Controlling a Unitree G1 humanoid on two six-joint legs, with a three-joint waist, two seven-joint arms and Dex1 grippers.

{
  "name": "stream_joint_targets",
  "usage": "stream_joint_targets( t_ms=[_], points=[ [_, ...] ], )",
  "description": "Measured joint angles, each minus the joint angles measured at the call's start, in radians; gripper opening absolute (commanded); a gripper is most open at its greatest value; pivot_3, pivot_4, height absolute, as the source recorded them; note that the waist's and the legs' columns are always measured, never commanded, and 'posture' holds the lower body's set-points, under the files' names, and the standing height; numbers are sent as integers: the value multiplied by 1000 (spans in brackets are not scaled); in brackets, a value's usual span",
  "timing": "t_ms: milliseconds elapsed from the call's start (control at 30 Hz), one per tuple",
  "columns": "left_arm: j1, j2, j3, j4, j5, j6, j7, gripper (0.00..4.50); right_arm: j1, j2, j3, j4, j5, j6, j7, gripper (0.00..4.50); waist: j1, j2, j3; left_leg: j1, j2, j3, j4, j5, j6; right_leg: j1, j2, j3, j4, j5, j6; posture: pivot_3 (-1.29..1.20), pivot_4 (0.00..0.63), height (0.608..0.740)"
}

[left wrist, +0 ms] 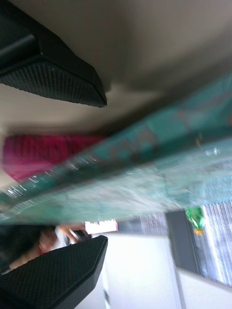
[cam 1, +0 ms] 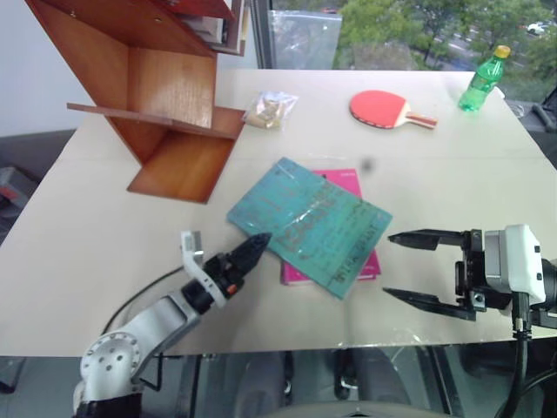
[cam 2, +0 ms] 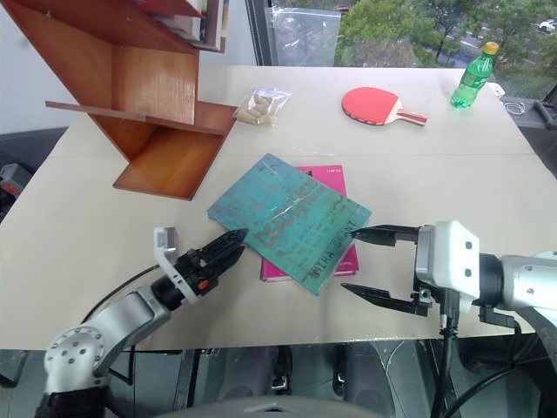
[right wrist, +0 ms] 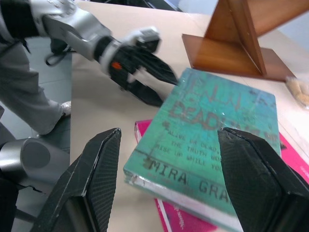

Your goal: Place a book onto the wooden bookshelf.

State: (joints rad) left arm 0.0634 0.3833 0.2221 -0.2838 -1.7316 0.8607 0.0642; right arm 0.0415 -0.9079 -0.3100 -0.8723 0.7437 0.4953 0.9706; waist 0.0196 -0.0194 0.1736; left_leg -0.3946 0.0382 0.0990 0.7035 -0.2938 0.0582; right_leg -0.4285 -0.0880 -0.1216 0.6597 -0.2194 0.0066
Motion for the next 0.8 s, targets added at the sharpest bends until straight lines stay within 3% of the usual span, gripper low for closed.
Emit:
stream_joint_targets(
  t_ms=[167, 267, 467, 533, 600, 800],
  points=[
    [-112, -122, -31, 97, 1, -54, 57, 4500, -14, 4, 56, -2, -39, -15, -24, 3258, 5, -1, -1, 0, -1, 0, 0, 0, 0, 1, 0, -1, 0, 0, 0, 0, 150, 740],
    [-144, -176, -25, 134, 3, -86, 75, 3613, -5, 1, 58, -6, -48, -16, -38, 3347, 8, -1, -1, 1, -1, 0, 0, 0, 0, 2, 0, -1, 0, 0, 0, 0, 150, 740],
    [-159, -217, -12, 158, -26, -90, 104, 1061, 17, -5, 54, -17, -51, -16, -53, 3347, 11, 0, -1, 12, 0, -1, 0, -2, 2, 15, 0, -2, -3, -3, 4, 0, 150, 740],
    [-161, -220, -4, 163, -41, -87, 105, 411, 20, -5, 54, -18, -53, -16, -59, 3347, 11, 0, -1, 13, 0, -1, 0, -3, 6, 15, 0, -2, -3, -3, 3, 0, 150, 740],
    [-160, -206, 6, 168, -75, -71, 103, 411, 20, -4, 54, -18, -58, -19, -62, 3347, 12, 0, -1, 13, 0, -1, 0, -3, 6, 15, 0, -2, -3, -3, 3, 0, 150, 740],
    [-160, -36, 78, 168, -197, 38, 72, 411, -2, 14, 60, 8, -69, -45, -65, 3347, 9, -1, 0, 12, 1, -2, 0, -1, 1, 14, 0, -2, -3, -3, 3, 0, 150, 740]
  ],
)
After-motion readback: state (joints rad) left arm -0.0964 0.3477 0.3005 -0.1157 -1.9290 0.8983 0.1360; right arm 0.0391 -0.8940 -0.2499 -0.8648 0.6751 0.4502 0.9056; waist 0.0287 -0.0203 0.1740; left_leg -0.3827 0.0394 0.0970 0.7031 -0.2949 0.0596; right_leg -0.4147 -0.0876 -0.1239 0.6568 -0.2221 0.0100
